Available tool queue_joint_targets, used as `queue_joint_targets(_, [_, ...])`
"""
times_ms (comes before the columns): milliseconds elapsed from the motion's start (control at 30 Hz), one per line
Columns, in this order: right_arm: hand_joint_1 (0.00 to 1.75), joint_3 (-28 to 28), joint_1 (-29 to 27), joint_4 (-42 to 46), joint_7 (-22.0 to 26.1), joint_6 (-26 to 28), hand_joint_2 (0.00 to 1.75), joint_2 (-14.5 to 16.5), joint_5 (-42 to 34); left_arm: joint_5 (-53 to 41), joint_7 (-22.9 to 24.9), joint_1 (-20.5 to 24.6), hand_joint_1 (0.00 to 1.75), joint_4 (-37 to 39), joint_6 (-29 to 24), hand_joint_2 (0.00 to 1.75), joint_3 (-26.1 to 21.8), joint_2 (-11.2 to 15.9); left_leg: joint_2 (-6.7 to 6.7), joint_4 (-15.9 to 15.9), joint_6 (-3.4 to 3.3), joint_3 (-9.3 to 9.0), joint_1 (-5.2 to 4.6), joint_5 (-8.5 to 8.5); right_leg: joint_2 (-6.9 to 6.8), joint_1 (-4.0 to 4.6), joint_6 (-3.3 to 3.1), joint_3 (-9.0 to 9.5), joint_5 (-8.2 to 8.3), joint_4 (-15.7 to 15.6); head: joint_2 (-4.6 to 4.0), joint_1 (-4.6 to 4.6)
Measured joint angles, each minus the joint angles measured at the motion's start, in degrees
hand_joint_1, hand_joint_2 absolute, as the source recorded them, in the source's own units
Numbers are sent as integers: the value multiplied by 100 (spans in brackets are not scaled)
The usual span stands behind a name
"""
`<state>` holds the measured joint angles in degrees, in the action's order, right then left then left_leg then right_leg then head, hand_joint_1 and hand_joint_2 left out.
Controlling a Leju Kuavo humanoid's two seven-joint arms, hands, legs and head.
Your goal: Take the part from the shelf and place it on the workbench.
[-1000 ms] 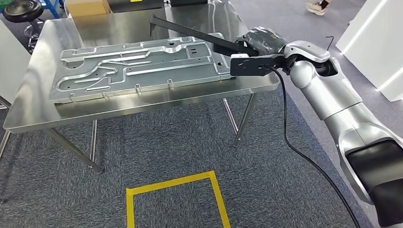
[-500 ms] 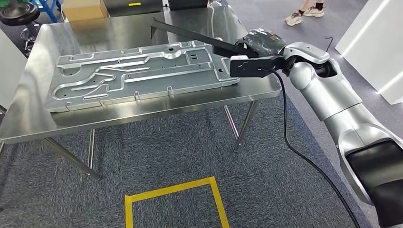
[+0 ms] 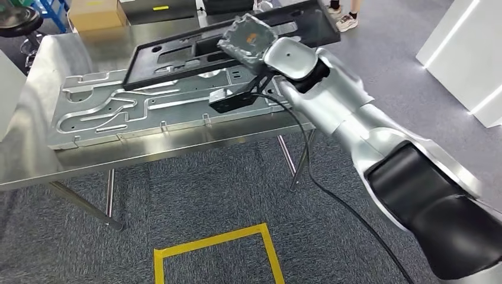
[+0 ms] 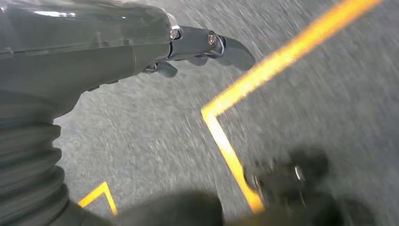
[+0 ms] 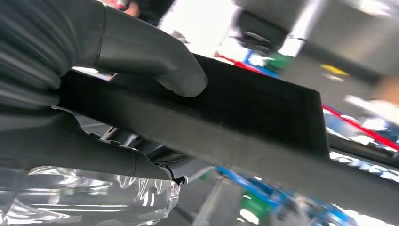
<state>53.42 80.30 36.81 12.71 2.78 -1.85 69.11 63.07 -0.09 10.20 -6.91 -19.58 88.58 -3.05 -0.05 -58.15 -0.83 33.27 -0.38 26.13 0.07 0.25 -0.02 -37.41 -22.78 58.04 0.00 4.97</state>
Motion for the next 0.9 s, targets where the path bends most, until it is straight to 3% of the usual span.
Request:
queue_joint_targets(67, [175, 107, 93, -262, 31, 61, 175, 220, -35, 4, -6, -13, 0, -5, 10, 175, 1, -40, -34, -91, 67, 21, 15, 73, -60, -9, -57, 90, -30, -64, 0, 1])
queue_joint_targets(100, [175, 149, 141, -366, 38, 78, 175, 288, -43, 8, -11, -22, 0, -7, 11, 175, 1, -50, -41, -286, 98, 104, 19, 173, -88, -24, -84, 141, -43, -93, 0, 1])
queue_joint_targets(200, [175, 233, 217, -626, -2, 29, 175, 416, -115, 17, -32, -1, 0, -7, 19, 175, -1, -59, -34, -1367, 167, 634, 58, 568, -122, -16, -148, 242, -114, -106, 0, 0])
queue_joint_targets(233, [175, 244, 221, -708, -54, -39, 175, 437, -147, 23, -37, 8, 0, -7, 23, 175, -1, -59, -31, -1599, 185, 772, 74, 578, -111, -17, -150, 278, -144, -102, 0, 0])
queue_joint_targets(267, [175, 252, 229, -793, -123, -115, 175, 447, -168, 26, -39, 12, 0, -7, 26, 175, -1, -58, -29, -1620, 199, 820, 91, 468, -96, -23, -139, 322, -180, -95, 0, -1])
queue_joint_targets(300, [175, 257, 249, -882, -203, -184, 175, 438, -175, 26, -39, 5, 0, -7, 26, 175, 1, -59, -27, -1413, 208, 770, 109, 247, -81, -31, -121, 370, -222, -84, 0, -1])
queue_joint_targets(367, [175, 260, 348, -1078, -369, -274, 175, 365, -157, 15, -39, -31, 0, -8, 36, 175, 3, -63, -23, -698, 218, 530, 130, -229, -69, -34, -62, 443, -316, -44, 0, 0])
queue_joint_targets(400, [175, 260, 422, -1182, -441, -304, 175, 296, -135, 4, -36, -49, 0, -10, 45, 175, 4, -67, -22, -398, 209, 413, 133, -326, -71, -26, -31, 449, -354, -17, 0, 0])
queue_joint_targets(433, [175, 260, 497, -1285, -507, -329, 175, 207, -108, -10, -29, -64, 0, -11, 59, 175, 4, -72, -26, -227, 184, 349, 129, -333, -76, -16, 2, 438, -374, 4, 0, 0])
queue_joint_targets(533, [175, 257, 658, -1507, -639, -374, 175, -93, -90, -58, -5, -67, 0, -13, 87, 175, 3, -82, -58, -114, 73, 292, 119, -214, -107, -9, 83, 408, -404, 23, 0, -1])
queue_joint_targets(600, [175, 242, 758, -1590, -682, -375, 175, -240, -145, -72, -2, -65, 0, -13, 86, 175, 4, -86, -60, -83, 7, 248, 131, -189, -87, -27, 145, 299, -547, 260, 0, -1])
queue_joint_targets(700, [175, 213, 845, -1680, -713, -377, 175, -349, -198, -75, -2, -69, 0, -13, 76, 175, 5, -87, -26, -72, -61, 176, 131, -126, -48, -50, 210, -298, -925, 1320, 0, -1])
queue_joint_targets(733, [175, 209, 835, -1705, -719, -378, 175, -366, -206, -75, -2, -71, 0, -13, 73, 175, 5, -86, -21, -72, -70, 144, 130, -100, -46, -56, 217, -488, -947, 1596, 0, -1])
queue_joint_targets(767, [175, 208, 820, -1729, -724, -380, 175, -379, -210, -75, -2, -73, 0, -13, 71, 175, 5, -86, -23, -73, -72, 106, 129, -71, -45, -60, 213, -591, -852, 1672, 0, -1])
queue_joint_targets(800, [175, 207, 814, -1748, -725, -380, 175, -388, -213, -76, -2, -75, 0, -13, 71, 175, 5, -87, -29, -73, -69, 59, 127, -40, -43, -62, 197, -586, -636, 1511, 0, -1])
queue_joint_targets(867, [175, 201, 833, -1774, -724, -379, 175, -398, -232, -81, -2, -78, 0, -13, 69, 175, 5, -91, -42, -71, -52, -35, 118, 32, -34, -53, 141, -348, -95, 772, 0, -1])
queue_joint_targets(900, [175, 192, 849, -1781, -703, -374, 175, -399, -271, -85, -3, -79, 0, -13, 67, 175, 6, -94, -51, -72, -34, -66, 107, 64, -28, -37, 112, -218, 76, 428, 0, -1])
